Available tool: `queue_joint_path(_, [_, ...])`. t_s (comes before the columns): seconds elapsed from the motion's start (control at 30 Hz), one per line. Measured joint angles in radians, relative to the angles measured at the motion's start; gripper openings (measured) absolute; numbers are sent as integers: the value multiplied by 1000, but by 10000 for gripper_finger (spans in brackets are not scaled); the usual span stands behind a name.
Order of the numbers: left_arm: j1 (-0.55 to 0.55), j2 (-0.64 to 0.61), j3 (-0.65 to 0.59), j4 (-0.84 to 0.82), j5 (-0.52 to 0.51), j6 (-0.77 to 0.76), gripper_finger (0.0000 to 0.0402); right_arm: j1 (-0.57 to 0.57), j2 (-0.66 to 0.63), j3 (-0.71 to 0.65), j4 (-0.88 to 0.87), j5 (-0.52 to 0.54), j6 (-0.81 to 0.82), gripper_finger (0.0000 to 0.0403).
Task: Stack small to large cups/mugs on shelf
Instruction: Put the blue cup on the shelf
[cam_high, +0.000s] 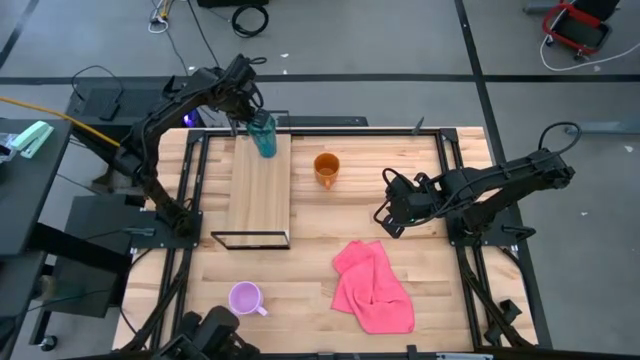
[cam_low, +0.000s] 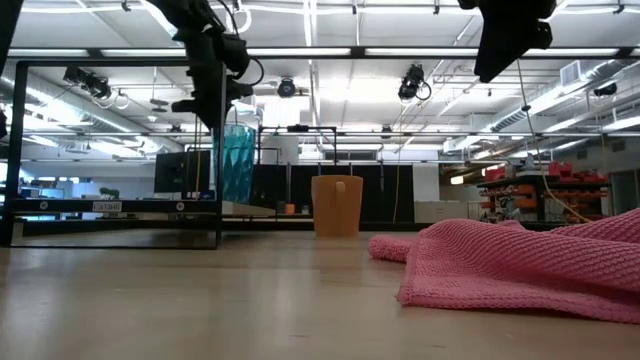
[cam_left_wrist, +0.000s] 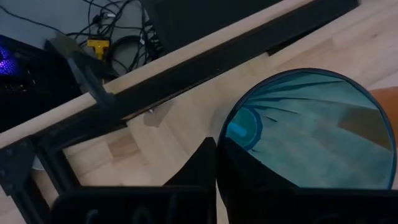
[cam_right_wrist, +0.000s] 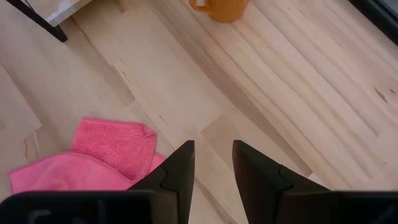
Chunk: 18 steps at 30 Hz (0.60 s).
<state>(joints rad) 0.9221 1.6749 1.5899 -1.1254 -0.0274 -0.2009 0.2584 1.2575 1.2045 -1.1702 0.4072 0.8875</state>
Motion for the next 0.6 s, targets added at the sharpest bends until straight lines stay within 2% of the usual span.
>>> queue_joint_path(0.2, [3,-66,-93,54,-2,-7,12,0,0,0,0,3,-1,116])
queue_joint_path(0.6, [-1,-104,-102,39,-4,-23,14,-1,0,0,2,4,-7,117])
